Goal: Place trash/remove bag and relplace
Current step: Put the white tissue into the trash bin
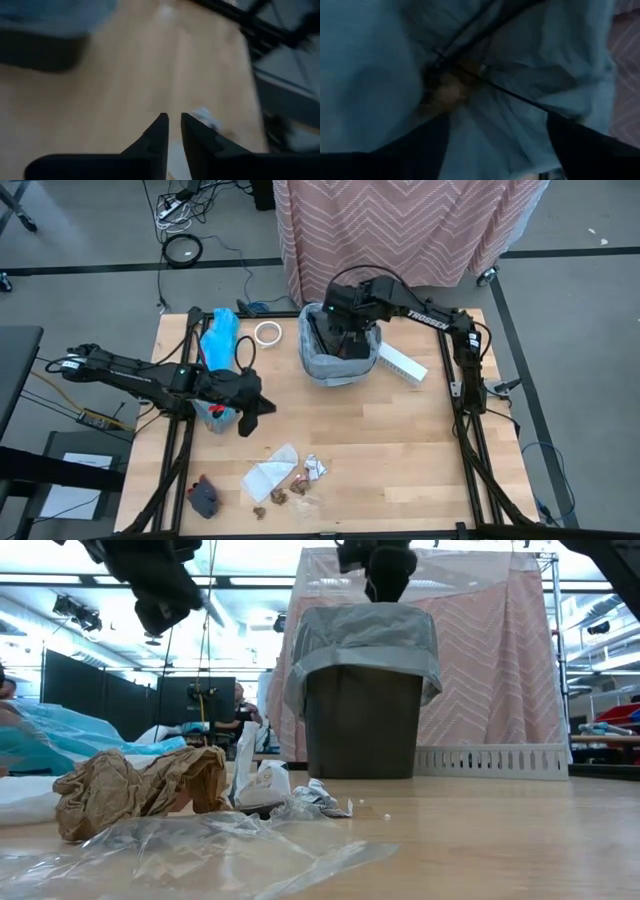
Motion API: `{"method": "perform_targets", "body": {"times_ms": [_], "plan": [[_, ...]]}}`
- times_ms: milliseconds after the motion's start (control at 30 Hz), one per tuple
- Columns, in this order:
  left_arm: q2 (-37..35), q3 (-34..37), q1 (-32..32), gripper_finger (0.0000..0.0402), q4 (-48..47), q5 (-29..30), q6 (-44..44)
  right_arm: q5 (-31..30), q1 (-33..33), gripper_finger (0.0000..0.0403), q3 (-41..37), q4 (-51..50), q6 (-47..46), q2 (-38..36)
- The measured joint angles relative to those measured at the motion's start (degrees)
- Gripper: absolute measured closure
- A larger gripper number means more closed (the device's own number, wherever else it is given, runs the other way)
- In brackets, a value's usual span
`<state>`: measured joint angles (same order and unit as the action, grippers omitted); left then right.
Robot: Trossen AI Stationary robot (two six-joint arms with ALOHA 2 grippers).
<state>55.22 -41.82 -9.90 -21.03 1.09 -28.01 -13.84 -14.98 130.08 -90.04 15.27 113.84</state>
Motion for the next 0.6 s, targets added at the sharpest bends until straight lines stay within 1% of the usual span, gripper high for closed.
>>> {"method": "perform_targets", "body": {"times_ms": [67, 133, 267, 400, 467, 600], "plan": [[1.69, -0.89, -0.89, 0.0332, -1.02, -5.59, 0.62, 1.23, 1.09, 0.0064, 0.0, 0.0, 0.19, 0.0], [3.87, -2.13, -3.3, 0.0331, -2.66, -8.25, 2.43, 2.19, 2.4, 0.006, 0.0, 0.0, 1.17, 0.0], [9.88, -8.34, -8.18, 0.0336, -7.24, -8.34, 7.57, 0.74, 5.25, 0.0076, 0.02, 0.0, 4.23, -0.73], [15.26, -15.78, -9.79, 0.0339, -15.86, -6.46, 13.63, -5.82, 7.57, 0.0093, 0.02, 0.0, 5.92, -2.92], [16.98, -16.86, -9.88, 0.0338, -18.19, -6.59, 17.5, -7.22, 8.32, 0.0096, 0.02, -0.01, 5.48, -4.67], [20.6, -16.0, -10.93, 0.0334, -18.2, -9.1, 22.54, -7.29, 9.82, 0.0094, 0.07, 0.03, 0.83, -9.59]]}}
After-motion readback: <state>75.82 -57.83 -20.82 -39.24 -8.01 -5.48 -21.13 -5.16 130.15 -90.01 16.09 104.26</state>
